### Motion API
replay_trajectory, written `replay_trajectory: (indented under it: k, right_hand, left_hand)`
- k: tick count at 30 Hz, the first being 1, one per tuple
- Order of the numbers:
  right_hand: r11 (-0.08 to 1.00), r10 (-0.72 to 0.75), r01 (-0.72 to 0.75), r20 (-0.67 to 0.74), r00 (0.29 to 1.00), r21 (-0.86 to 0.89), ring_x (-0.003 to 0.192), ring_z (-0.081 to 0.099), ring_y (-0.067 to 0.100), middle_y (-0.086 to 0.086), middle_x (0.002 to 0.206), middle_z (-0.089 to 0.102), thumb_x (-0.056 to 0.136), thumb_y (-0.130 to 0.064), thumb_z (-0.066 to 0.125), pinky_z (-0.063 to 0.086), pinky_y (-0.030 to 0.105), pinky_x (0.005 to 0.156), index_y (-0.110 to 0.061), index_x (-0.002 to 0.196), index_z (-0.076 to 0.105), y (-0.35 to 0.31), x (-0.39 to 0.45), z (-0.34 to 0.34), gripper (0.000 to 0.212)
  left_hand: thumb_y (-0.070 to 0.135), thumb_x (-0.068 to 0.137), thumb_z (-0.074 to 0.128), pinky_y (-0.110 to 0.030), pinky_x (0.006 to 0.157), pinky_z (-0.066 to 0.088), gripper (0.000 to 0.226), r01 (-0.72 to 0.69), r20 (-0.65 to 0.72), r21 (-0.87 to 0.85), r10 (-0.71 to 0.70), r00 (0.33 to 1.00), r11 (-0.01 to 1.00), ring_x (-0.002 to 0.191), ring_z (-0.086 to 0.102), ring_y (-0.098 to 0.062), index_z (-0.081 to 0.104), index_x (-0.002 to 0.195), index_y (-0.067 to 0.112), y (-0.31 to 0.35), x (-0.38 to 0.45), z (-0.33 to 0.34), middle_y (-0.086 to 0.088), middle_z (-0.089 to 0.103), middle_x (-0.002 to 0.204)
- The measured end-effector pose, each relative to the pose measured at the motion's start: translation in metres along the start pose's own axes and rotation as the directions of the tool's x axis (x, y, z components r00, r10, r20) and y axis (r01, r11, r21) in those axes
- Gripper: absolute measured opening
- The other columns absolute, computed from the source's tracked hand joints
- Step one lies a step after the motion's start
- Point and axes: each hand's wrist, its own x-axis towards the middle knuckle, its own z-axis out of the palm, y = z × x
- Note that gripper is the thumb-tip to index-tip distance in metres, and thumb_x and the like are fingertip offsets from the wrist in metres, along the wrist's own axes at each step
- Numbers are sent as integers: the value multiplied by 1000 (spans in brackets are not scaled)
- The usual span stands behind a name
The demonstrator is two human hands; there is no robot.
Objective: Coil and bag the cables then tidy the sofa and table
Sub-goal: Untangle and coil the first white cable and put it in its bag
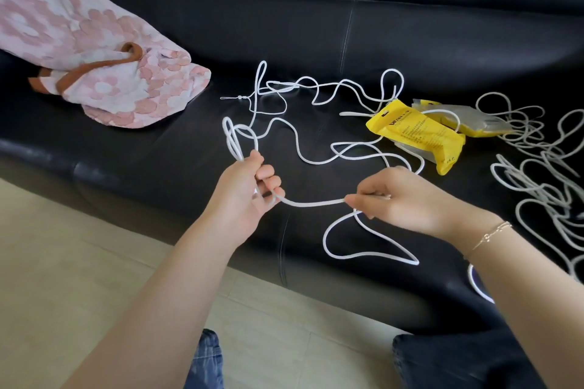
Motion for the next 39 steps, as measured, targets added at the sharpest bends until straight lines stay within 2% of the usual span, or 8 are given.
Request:
replay_trajectory:
  k: [6,12,22,25,28,31,36,39]
  right_hand:
    - [959,-24,22,3,1000,283,52,34,14,-2,53,40,97,-24,54,29,24,51,-13,71,65,-6,1,-2,30]
    - [986,-106,136,-264,959,97,49,38,9,-6,51,43,98,-28,52,31,19,50,-18,76,63,-4,5,8,26]
    - [993,-116,116,-286,951,-18,53,44,10,-4,58,54,84,-42,68,39,29,54,-16,75,63,-2,9,10,28]
    - [971,6,50,-234,972,232,58,47,7,1,69,60,92,-27,63,39,22,59,-15,84,68,-7,7,3,15]
    - [892,99,-18,-157,983,451,72,58,0,-13,77,66,96,-32,53,42,22,72,-20,95,72,-11,4,-2,22]
    - [927,81,-38,-101,992,373,65,55,10,3,71,60,87,-53,59,43,25,69,-25,93,72,-11,5,2,31]
    - [975,-13,48,-161,987,215,52,47,0,-13,55,52,93,-31,61,38,12,53,-15,90,71,-3,10,4,19]
    - [980,-70,107,-215,974,167,51,46,2,-15,52,50,92,-38,60,36,13,52,-17,81,65,-4,11,11,24]
  left_hand:
    - [26,102,51,-21,50,32,27,-157,88,411,133,987,898,48,28,-7,46,76,18,0,-6,-3,6,29,56]
    - [28,104,45,-22,52,37,26,-288,320,681,81,944,674,51,46,-11,63,93,13,-18,-5,-5,5,50,59]
    - [31,101,51,-18,57,39,28,-287,407,847,-199,892,447,57,50,-8,70,83,22,-27,-10,-2,12,57,71]
    - [31,102,48,-14,59,41,33,-294,384,877,-186,904,379,62,51,-7,64,74,25,-28,-8,-3,11,62,74]
    - [35,101,48,-27,81,47,41,-316,388,882,-156,908,350,83,57,-9,66,65,36,-32,-5,-6,4,72,104]
    - [26,103,46,-21,73,50,31,-316,401,871,-172,900,377,78,66,-11,61,76,21,-35,-6,-5,3,74,83]
    - [30,98,56,-17,57,42,24,-378,446,872,-187,875,310,55,57,-10,53,81,13,-35,-9,-2,4,59,60]
    - [40,92,63,-20,57,44,30,-412,490,857,-243,837,311,51,57,-11,52,83,13,-32,-14,0,2,62,57]
